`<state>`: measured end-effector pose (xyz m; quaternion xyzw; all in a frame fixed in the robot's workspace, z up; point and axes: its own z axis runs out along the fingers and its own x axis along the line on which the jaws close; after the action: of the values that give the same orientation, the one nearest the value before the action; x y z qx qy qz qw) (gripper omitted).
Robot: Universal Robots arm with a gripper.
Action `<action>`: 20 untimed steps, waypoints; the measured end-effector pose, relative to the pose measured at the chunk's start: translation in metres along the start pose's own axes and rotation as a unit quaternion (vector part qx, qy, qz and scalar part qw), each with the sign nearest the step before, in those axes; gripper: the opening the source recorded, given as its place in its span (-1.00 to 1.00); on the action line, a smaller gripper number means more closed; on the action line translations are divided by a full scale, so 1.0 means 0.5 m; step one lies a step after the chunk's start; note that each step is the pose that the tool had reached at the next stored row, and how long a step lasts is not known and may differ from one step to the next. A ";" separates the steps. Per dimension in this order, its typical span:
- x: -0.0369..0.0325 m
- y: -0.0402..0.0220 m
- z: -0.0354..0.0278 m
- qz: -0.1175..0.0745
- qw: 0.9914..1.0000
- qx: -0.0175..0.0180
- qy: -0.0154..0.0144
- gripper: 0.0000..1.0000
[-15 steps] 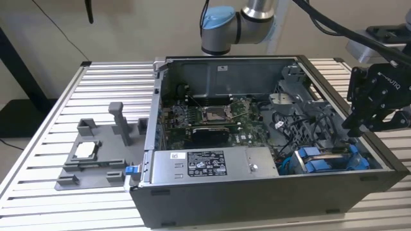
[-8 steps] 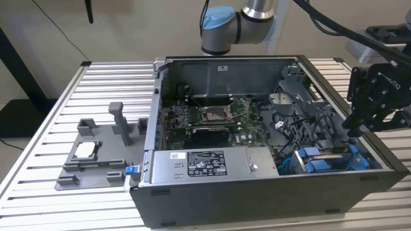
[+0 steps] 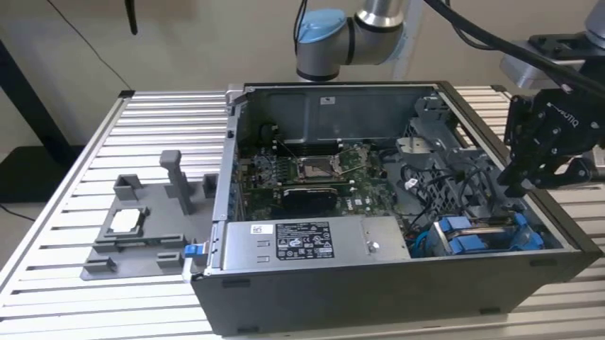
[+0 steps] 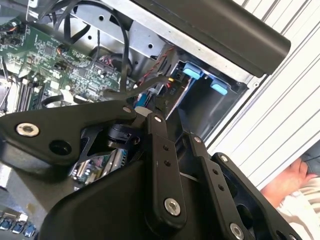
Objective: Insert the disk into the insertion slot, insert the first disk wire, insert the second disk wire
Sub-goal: 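Insert the second disk wire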
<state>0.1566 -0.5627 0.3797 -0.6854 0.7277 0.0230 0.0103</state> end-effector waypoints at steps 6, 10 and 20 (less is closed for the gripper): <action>-0.010 0.008 0.000 0.000 1.000 0.000 0.000 -0.47; -0.016 0.015 -0.003 0.000 1.000 0.001 0.000 -0.47; -0.032 0.037 -0.006 0.000 1.000 0.002 0.000 -0.47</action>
<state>0.1391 -0.5457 0.3838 -0.6855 0.7277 0.0218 0.0116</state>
